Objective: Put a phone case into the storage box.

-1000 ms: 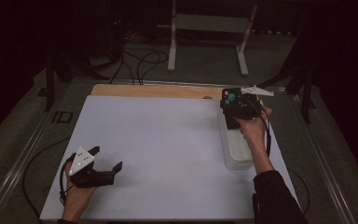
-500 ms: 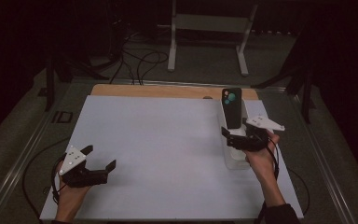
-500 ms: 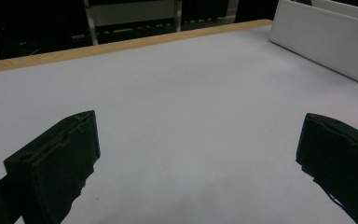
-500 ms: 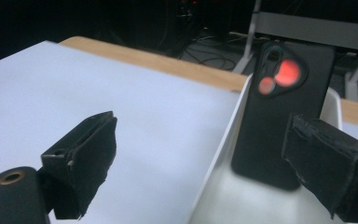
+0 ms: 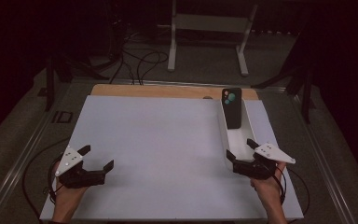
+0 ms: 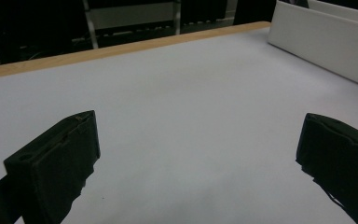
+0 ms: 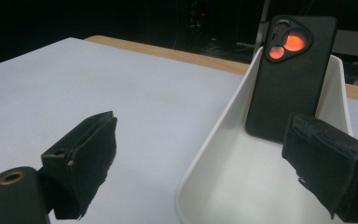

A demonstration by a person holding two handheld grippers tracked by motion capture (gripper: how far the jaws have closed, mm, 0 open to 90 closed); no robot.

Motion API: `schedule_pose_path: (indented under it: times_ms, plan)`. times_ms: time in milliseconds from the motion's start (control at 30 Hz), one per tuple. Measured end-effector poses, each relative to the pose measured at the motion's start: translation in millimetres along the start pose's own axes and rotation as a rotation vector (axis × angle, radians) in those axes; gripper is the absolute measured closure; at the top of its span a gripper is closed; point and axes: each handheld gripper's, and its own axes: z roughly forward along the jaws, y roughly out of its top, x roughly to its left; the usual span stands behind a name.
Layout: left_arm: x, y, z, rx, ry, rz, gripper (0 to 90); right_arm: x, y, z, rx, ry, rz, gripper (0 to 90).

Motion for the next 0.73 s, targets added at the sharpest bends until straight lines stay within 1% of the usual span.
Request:
schedule_pose_path:
  times_ms: [33, 67, 100, 233, 367, 467, 567, 733]
  plan:
    - [-0.3, -0.5, -0.7, -0.001, -0.003, 0.004, 0.0, 1.0, -2.7, -1.1, -0.001, -0.005, -0.016, 9.7]
    - [-0.8, -1.1, -0.8, -0.003, -0.006, 0.006, 0.0, 1.9, -4.9, -1.7, 0.008, -0.015, -0.025, 9.8]
    - [-1.4, -1.9, -1.0, -0.002, -0.011, 0.012, 0.0, 2.3, -6.7, -2.0, 0.01, -0.015, -0.029, 9.7]
    - [-3.5, -5.3, -0.4, 0.008, -0.02, 0.029, 0.0, 2.8, -16.9, -3.9, -0.009, 0.021, -0.02, 9.8]
    - [-4.6, -9.6, -0.6, 0.01, -0.02, 0.038, 0.0, 3.2, -24.9, -6.2, -0.021, 0.012, -0.013, 9.7]
    - [-5.6, -12.8, -1.3, 0.011, -0.022, 0.043, 0.0, 3.0, -25.6, -9.3, -0.038, 0.016, -0.017, 9.7]
    - [-5.1, -14.5, -0.4, 0.012, -0.018, 0.043, 0.0, 1.5, -25.3, -10.9, -0.052, 0.011, -0.003, 9.8]
    - [-4.1, -15.6, 0.9, 0.017, -0.007, 0.043, 0.0, 1.5, -27.8, -10.0, -0.05, 0.02, 0.002, 9.7]
